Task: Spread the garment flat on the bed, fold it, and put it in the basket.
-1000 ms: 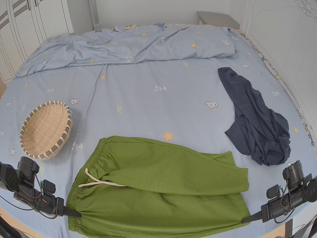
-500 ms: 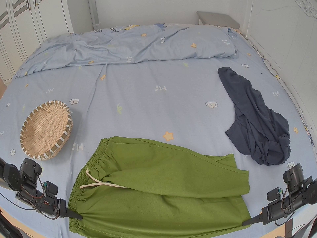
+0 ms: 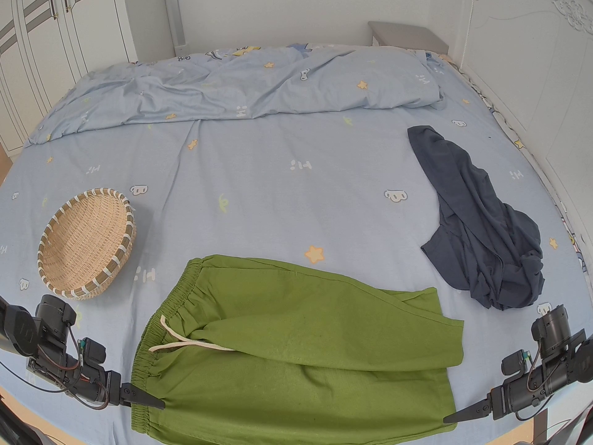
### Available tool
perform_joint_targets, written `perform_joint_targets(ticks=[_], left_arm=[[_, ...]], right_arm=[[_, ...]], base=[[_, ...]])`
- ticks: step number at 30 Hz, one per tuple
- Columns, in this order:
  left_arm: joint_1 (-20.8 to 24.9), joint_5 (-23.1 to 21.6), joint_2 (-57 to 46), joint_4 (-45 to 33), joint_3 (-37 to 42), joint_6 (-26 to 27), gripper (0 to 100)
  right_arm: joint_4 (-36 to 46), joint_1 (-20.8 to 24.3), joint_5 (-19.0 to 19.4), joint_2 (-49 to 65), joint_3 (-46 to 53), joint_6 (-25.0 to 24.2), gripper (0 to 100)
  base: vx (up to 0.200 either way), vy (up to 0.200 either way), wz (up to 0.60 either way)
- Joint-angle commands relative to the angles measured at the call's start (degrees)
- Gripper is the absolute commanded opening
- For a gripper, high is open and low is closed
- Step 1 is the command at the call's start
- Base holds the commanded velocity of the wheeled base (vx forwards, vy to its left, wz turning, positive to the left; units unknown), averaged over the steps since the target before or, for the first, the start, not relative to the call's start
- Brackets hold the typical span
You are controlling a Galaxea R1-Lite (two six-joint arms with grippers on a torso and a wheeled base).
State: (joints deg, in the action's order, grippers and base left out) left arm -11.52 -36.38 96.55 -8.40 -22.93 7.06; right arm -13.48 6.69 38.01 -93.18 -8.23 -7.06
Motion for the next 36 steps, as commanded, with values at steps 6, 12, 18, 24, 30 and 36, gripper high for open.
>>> perform_joint_targets(ticks=[6,12,18,24,30,36], left_arm=[[0.09,-2.47,-19.65,-7.60,-3.70,-6.71,100],[0.27,-3.88,-25.36,-16.39,-18.20,-12.51,100],[6.51,-3.88,-17.10,-14.45,-28.57,-14.18,100],[9.85,-2.03,-4.18,-10.32,-35.96,-14.09,100],[12.66,5.79,5.93,-8.48,-42.46,-13.91,100],[16.00,7.02,12.26,-7.33,-48.61,-14.79,100]], right_arm=[[-5.50,-1.51,-0.13,8.90,-0.12,-1.20,100],[-5.15,-3.79,-2.06,12.59,-5.92,-1.55,100],[-1.90,-3.26,-5.58,11.89,-17.52,-1.55,100],[0.56,-3.09,-6.11,12.33,-23.50,-1.47,100],[0.47,-2.83,-6.90,13.12,-22.36,-1.12,100],[0.12,-3.26,-7.16,13.64,-22.18,-1.12,100]], base=[[0.000,0.000,0.00],[0.000,0.000,0.00],[0.000,0.000,0.00],[0.000,0.000,0.00],[0.000,0.000,0.00],[0.000,0.000,0.00]])
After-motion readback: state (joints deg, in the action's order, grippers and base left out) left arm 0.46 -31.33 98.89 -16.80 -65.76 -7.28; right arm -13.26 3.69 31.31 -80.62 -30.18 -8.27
